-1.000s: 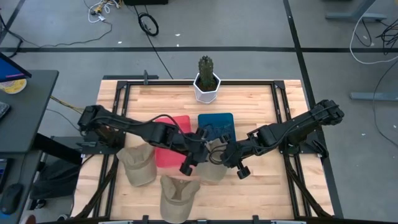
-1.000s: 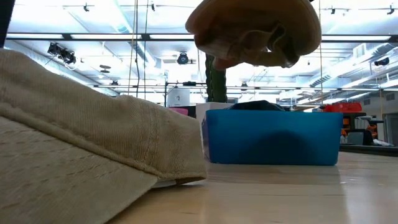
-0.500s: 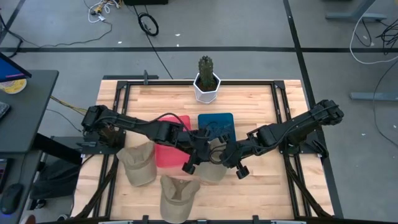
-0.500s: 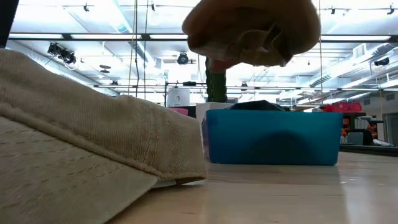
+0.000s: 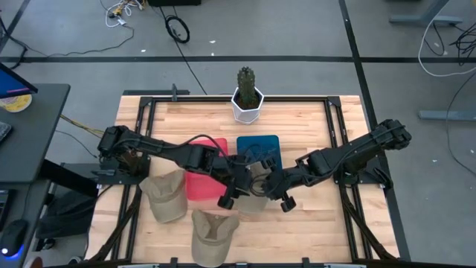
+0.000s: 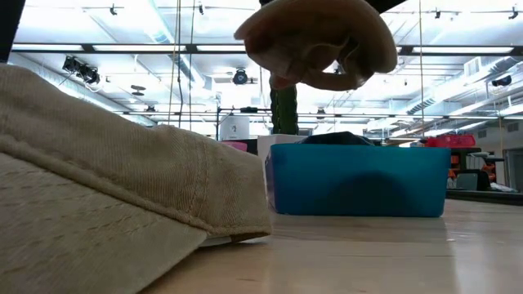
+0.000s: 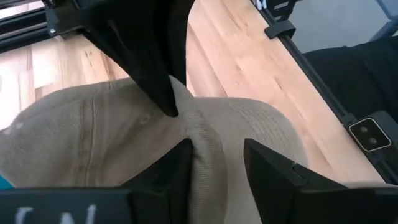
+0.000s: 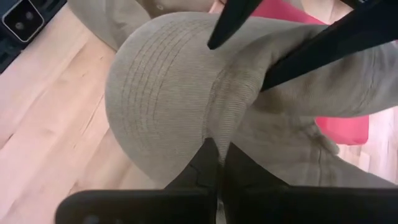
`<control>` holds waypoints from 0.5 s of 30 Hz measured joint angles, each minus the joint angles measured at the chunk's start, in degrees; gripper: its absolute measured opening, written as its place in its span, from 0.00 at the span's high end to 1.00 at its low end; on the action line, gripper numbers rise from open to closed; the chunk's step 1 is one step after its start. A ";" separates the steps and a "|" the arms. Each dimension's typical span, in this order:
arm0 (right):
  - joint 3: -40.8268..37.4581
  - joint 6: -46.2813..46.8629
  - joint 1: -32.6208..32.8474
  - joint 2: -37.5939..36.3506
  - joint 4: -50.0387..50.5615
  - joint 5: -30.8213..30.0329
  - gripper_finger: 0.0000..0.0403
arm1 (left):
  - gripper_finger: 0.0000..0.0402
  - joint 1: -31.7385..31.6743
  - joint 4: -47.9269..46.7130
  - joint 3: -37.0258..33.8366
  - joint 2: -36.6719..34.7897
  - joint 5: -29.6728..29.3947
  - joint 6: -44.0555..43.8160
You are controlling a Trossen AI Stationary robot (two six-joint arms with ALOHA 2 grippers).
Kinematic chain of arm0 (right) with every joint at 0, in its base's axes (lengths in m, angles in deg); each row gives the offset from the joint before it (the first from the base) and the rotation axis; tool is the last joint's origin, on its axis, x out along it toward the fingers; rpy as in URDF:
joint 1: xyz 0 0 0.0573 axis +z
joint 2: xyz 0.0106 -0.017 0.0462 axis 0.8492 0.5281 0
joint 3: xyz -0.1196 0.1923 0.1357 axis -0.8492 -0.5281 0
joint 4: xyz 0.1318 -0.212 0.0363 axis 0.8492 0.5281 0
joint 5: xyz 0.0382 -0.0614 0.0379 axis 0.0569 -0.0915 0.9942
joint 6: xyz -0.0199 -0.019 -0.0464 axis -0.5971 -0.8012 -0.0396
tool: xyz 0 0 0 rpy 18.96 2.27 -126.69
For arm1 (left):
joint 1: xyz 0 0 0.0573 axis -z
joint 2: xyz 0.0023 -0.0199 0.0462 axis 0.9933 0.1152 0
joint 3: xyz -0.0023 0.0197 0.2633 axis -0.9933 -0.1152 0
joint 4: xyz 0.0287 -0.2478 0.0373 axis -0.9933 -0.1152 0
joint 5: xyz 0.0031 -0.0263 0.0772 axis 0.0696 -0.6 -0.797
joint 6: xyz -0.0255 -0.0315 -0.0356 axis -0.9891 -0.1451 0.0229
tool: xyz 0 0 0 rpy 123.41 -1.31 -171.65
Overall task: Pick & Place hat
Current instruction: Put the bottom right brown cap into the red bin
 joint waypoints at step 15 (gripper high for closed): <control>0.00 1.64 -0.01 -0.04 -1.00 2.42 0.80 | 0.99 -0.24 -0.20 -0.07 0.00 -0.10 0.01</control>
